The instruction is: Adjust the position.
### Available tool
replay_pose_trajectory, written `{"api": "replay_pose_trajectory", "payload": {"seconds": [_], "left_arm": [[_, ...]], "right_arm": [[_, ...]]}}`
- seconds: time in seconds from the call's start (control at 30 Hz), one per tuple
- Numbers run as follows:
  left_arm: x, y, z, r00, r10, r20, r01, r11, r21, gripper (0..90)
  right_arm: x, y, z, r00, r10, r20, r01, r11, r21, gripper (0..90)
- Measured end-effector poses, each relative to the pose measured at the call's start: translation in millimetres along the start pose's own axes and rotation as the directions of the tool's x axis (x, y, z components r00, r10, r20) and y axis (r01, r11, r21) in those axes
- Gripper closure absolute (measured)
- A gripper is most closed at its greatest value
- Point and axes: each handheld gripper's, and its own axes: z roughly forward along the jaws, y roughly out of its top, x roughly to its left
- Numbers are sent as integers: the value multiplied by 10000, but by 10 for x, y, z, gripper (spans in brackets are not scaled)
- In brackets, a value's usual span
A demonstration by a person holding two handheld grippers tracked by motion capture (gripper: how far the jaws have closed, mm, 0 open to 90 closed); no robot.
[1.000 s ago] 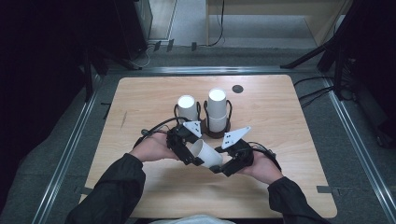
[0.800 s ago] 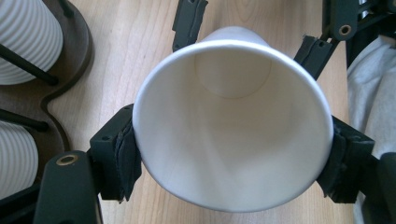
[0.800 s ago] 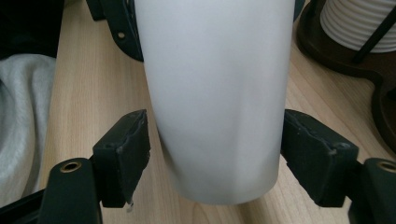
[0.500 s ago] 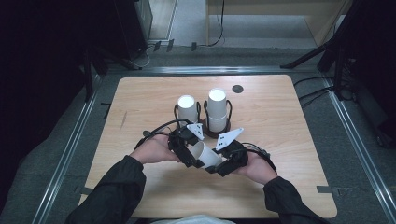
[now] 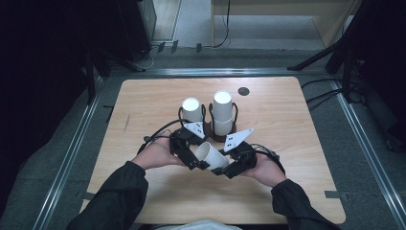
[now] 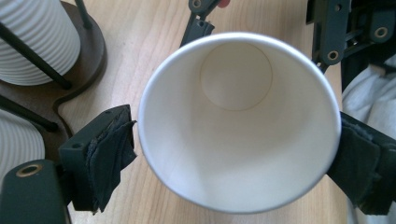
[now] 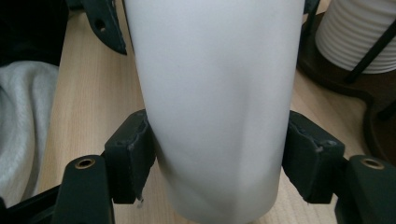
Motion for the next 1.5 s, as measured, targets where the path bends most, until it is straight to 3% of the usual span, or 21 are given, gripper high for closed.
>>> {"api": "replay_pose_trajectory", "payload": {"seconds": [0.13, 0.17, 0.37, 0.63, 0.73, 0.93, 1.03, 1.1, 1.27, 1.47, 1.5], "left_arm": [[12, -20, -45, 10000, -95, -21, 94, 9991, -410, 91], [24, -27, -57, 9997, -226, -17, 225, 9980, -583, 42], [21, -57, -76, 9995, -308, 96, 315, 9955, -893, 21], [-8, -124, -132, 9978, -643, 168, 661, 9850, -1592, 22], [-42, -135, -179, 9966, -770, 276, 810, 9766, -1992, 22], [-63, -175, -225, 9962, -875, -12, 848, 9684, -2345, 31], [-82, -201, -230, 9968, -755, -279, 649, 9586, -2771, 43], [-82, -201, -234, 9968, -794, -82, 732, 9499, -3040, 59], [-65, -201, -217, 9952, -936, 294, 981, 9419, -3214, 59], [-79, -183, -192, 9944, -985, 372, 1053, 9313, -3488, 66], [-86, -177, -181, 9938, -1029, 415, 1109, 9253, -3626, 73]], "right_arm": [[-8, 7, -39, 10000, 86, -1, -86, 9999, -131, 316], [-18, 9, -67, 10000, 84, 8, -84, 9996, -264, 316], [-36, 19, -128, 9997, 233, 25, -231, 9982, -545, 316], [-33, 80, -184, 9999, 128, -73, -134, 9966, -817, 316], [-30, 90, -192, 9999, 144, -88, -150, 9966, -805, 315], [-23, 126, -234, 9997, 135, -183, -154, 9939, -1088, 316], [-14, 141, -271, 9995, 158, -269, -191, 9915, -1286, 315], [-9, 143, -285, 9993, 221, -305, -261, 9900, -1385, 315], [-5, 144, -292, 9986, 315, -427, -377, 9876, -1522, 315], [6, 152, -257, 9974, 396, -609, -490, 9858, -1606, 315], [11, 158, -238, 9969, 413, -675, -517, 9857, -1605, 315]]}}
